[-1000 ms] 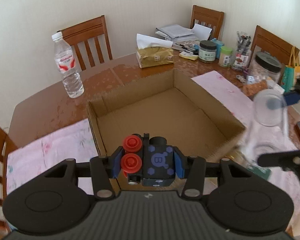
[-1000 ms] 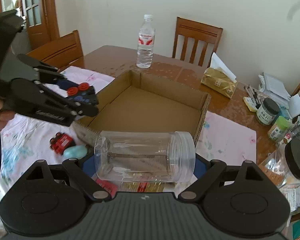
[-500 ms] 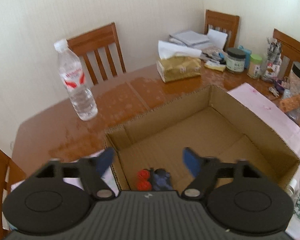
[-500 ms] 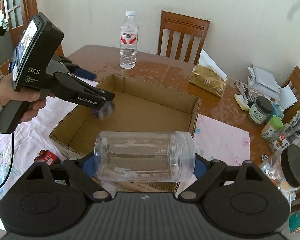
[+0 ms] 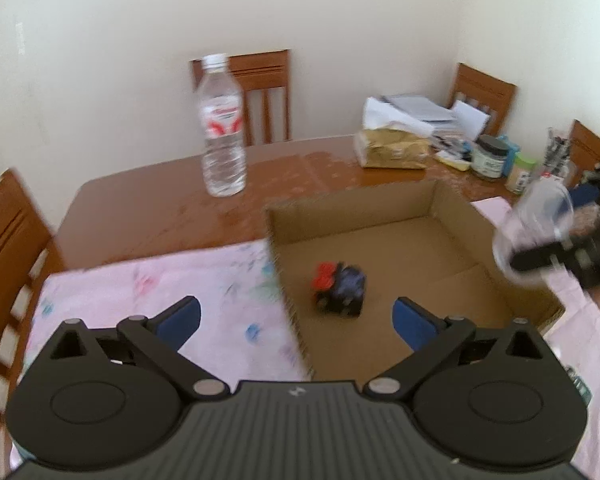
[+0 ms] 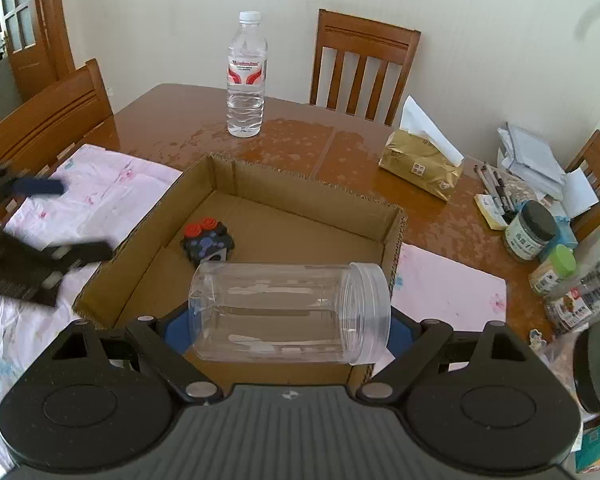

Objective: Organize rigid objects
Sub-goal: 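Lower the toy block into the box with left tool while right tool drops the jar in, then grasp the red S.L toy train with left tool while right tool grasps the white cotton swab tub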

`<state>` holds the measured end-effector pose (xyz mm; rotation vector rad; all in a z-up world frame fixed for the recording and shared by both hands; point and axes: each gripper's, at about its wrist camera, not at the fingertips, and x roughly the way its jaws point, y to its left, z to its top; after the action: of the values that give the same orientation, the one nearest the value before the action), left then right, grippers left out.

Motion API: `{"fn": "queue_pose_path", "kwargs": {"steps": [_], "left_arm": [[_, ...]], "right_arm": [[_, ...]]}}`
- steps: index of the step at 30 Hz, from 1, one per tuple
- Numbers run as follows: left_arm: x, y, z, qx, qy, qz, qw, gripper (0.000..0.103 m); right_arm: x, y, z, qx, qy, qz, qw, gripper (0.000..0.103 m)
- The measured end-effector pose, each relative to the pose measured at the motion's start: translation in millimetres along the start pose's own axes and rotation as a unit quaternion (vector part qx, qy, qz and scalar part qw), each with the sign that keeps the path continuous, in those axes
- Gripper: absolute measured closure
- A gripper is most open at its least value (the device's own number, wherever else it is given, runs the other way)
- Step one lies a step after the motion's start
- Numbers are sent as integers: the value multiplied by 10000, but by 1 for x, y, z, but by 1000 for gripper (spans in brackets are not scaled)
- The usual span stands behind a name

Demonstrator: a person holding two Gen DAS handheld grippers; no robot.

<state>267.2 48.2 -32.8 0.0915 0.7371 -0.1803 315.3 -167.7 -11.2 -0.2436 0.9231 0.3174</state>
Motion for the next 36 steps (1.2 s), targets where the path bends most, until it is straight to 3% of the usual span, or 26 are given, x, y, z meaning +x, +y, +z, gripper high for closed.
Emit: {"fn": "queue_pose_path", "kwargs": {"steps": [5,10,13,19,28,36], "left_arm": [[-11,4,-24,-33,62,396,9992,1],[-17,7,-38,-90,133,542,9984,1],[-19,10,-42,-139,147,686,9974,1],[-20,15,-48,-331,222,715,9966,1],[-25,12,-59,-357,336,643,9967,1],[-28,12,-83,-306,453,456,9975,1]], "right_arm": [[24,-4,20,63,100,-1,9999,10],[48,-3,42,44,113,-114,9999,10],[58,-1,52,25,70,-240,9997,0],[57,0,52,136,79,-254,9996,0],[28,8,21,297,19,-253,9992,0],[1,24,-35,639,-90,-577,9962,0]]}}
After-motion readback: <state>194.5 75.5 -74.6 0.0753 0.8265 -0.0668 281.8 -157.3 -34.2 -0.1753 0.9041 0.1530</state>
